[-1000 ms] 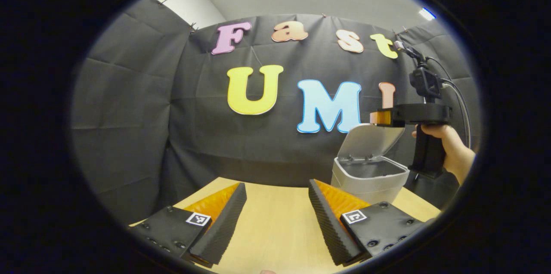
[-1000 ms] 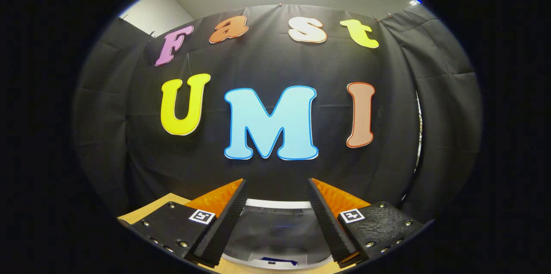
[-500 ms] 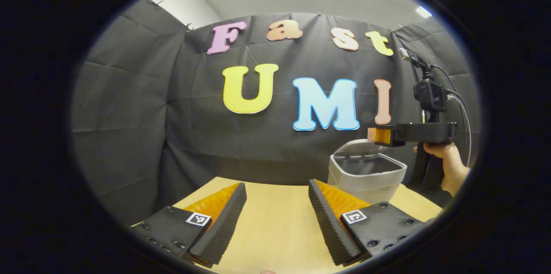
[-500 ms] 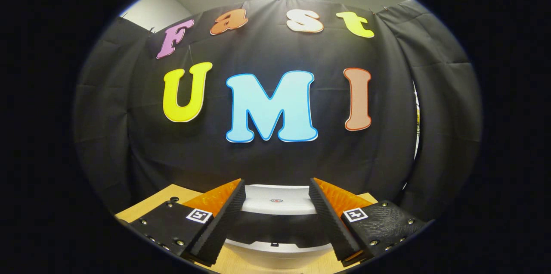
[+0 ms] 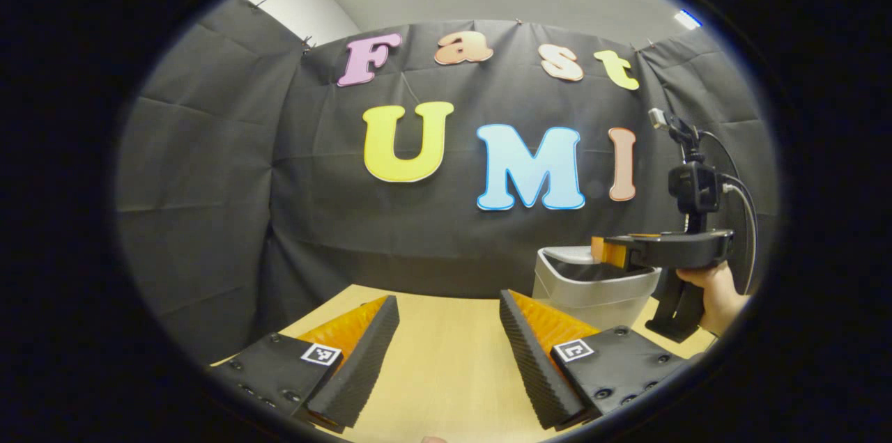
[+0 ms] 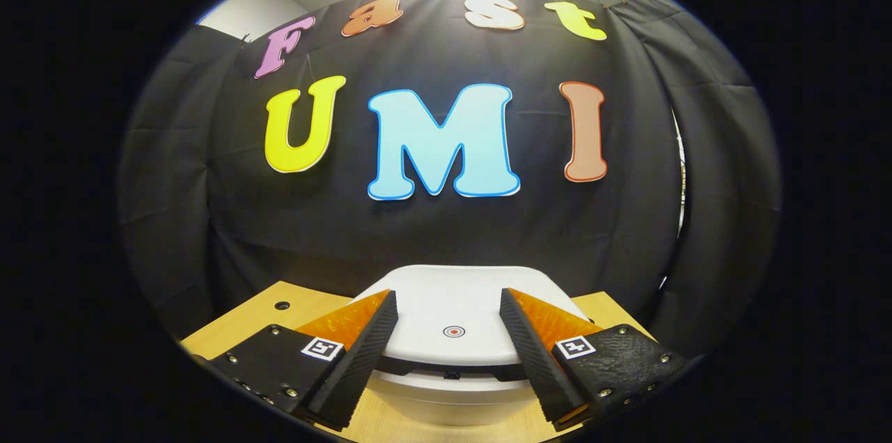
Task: Press the lid of the desktop garbage bin to open it, pick up the crumpled paper on the desktop and throw it into the bin, then pick up the pop can on the desktop and drop it into the bin, and finally close the garbage bin lid.
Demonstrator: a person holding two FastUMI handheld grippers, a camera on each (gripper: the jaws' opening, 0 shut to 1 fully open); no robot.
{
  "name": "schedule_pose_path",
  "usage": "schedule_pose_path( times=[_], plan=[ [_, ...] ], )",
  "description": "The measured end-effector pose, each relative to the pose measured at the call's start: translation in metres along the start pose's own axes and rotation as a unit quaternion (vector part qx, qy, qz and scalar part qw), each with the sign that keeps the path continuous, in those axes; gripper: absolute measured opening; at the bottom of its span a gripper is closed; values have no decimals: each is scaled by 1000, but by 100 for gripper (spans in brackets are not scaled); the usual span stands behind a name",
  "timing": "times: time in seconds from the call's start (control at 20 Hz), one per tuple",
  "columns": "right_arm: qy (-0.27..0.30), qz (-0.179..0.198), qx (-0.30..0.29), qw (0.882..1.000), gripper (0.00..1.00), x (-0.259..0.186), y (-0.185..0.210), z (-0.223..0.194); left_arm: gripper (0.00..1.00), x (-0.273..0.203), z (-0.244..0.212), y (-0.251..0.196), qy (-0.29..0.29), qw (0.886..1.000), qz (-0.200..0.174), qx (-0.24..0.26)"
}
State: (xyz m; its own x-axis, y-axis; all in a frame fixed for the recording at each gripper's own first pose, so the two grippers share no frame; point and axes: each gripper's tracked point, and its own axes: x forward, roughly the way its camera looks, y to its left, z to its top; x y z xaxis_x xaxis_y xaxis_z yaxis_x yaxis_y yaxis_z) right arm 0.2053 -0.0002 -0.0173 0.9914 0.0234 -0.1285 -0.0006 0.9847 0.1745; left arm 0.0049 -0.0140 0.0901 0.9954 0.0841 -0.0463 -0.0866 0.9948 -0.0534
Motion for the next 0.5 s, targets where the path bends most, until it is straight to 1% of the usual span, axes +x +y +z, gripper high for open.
schedule_pose_path(
  times=[0.15, 0.2, 0.4, 0.45, 0.5],
  plan=[
    [1, -1, -11, 1000, 95, 4, 1, -12, 95, 2, -5, 3, 6, 1000, 3, -4],
    [0, -2, -18, 1000, 95, 5, 1, -15, 96, 2, -6, 4, 7, 1000, 3, -3],
    [-14, -3, -20, 1000, 95, 6, 1, -15, 95, 5, -9, 7, 10, 1000, 6, 3],
    [-17, -2, -21, 1000, 93, 7, 1, -15, 95, 6, -10, 7, 12, 1000, 6, 1],
    [-20, -1, -23, 1000, 95, 9, 1, -15, 95, 7, -11, 7, 14, 1000, 5, -1]
  ],
)
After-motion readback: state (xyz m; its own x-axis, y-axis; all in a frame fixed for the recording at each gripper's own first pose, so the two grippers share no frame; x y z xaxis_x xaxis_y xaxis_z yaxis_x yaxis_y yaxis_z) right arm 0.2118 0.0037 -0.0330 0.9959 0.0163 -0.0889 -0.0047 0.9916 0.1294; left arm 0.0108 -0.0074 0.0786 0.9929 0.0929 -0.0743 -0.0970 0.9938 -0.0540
